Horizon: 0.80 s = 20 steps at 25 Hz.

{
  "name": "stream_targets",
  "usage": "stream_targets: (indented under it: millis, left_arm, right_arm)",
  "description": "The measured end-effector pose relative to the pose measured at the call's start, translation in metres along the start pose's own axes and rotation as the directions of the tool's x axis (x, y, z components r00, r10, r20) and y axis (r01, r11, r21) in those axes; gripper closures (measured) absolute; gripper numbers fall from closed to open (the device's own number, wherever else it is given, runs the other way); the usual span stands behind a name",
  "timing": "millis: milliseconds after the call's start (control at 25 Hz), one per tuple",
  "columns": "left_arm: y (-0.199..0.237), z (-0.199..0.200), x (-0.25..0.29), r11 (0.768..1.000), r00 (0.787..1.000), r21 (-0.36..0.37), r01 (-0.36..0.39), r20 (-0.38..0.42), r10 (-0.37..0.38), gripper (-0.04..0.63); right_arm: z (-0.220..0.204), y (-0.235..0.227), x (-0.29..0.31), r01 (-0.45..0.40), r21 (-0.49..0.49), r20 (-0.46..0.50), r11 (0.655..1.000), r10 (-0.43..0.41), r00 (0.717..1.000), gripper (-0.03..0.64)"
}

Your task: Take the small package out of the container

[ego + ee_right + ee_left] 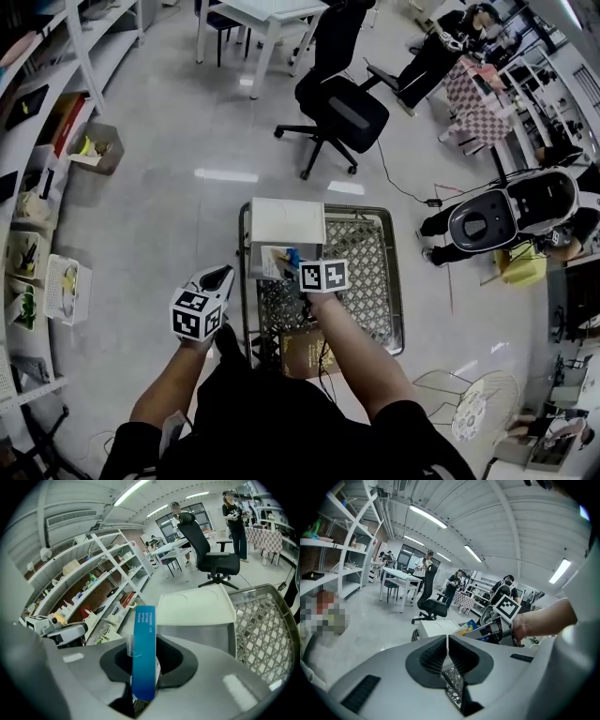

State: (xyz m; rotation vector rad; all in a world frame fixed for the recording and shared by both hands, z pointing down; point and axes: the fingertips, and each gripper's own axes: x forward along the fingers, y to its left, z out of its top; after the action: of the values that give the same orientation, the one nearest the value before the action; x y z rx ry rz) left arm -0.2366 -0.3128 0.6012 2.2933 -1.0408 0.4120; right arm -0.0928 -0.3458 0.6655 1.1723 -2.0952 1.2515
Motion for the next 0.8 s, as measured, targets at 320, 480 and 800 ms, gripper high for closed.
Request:
stream_targets:
  millis: [320, 480, 800]
  left_arm:
    - [-0.051, 0.020, -0.001, 0.996, 0.999, 0.083, -0.012, 0.045, 0.009, 0.575]
    - [-0.079, 0.021, -0.013, 0.993, 0.998, 0.116, -0.025, 0.059, 0.019, 0.575]
    - [-0.118, 0.052, -0.041, 0.981, 0.990, 0.183, -0.067, 0.133, 0.043, 0.575]
  right_arm:
    - [0.001, -0.001, -0.053, -0.077, -0.012, 0.112, 0.997, 0.078, 0.991, 0.523]
    - [-0.001, -0.001, -0.088, -0.112, -0.007, 0.180, 0.994, 0.111, 0.977, 0.523]
    - [0.007, 0.014, -0.169, -0.187, -0.038, 0.338, 0.982, 0.189, 0.922, 0.525]
